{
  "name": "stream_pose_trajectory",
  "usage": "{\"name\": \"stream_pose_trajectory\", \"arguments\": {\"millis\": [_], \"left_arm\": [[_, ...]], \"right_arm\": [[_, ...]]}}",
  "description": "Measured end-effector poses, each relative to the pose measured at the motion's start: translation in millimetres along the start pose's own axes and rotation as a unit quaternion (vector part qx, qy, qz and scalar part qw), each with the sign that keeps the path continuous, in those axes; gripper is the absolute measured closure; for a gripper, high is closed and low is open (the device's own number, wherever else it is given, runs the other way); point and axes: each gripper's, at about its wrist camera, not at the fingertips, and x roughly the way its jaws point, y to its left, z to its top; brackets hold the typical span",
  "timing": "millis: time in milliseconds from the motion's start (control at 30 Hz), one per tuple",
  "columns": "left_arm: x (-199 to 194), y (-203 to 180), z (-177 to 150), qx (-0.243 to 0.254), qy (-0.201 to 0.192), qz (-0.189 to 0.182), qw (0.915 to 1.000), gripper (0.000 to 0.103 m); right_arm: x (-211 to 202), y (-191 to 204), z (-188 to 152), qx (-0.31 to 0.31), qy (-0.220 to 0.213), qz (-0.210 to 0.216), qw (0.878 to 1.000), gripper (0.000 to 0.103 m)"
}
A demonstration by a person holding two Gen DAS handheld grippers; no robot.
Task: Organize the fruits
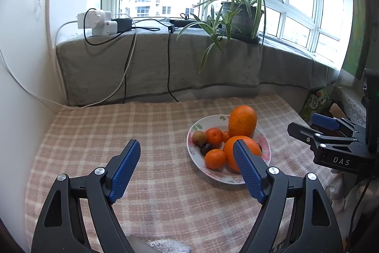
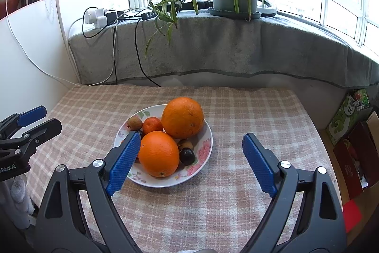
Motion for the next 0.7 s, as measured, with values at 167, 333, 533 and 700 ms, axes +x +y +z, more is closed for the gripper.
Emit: {"name": "stream_pose_trajectory", "arguments": {"millis": [167,333,533,700], "left_arm": [[-1.5,-1.6,0.1,0.002,-0.001,-0.001,1.0,0.022],[-2.2,-4.7,0.1,0.006,-0.003,-0.001,1.0,0.022],[-2.4,-5.6,-0.2,0.009,-0.003,0.001,1.0,0.022],[-2.5,-5.2,-0.3,0.009,-0.004,0.002,1.0,0.022]], "right_arm": [[-0.6,0.1,-0.2,0.0,0.0,0.0,1.0,0.013],[-0.5,-0.3,-0.3,0.0,0.0,0.0,1.0,0.013],[-0.3,-0.8,-0.6,0.001,0.0,0.001,1.0,0.013],[0.3,-1.1,-2.8,0.001,0.004,0.001,1.0,0.013]]}}
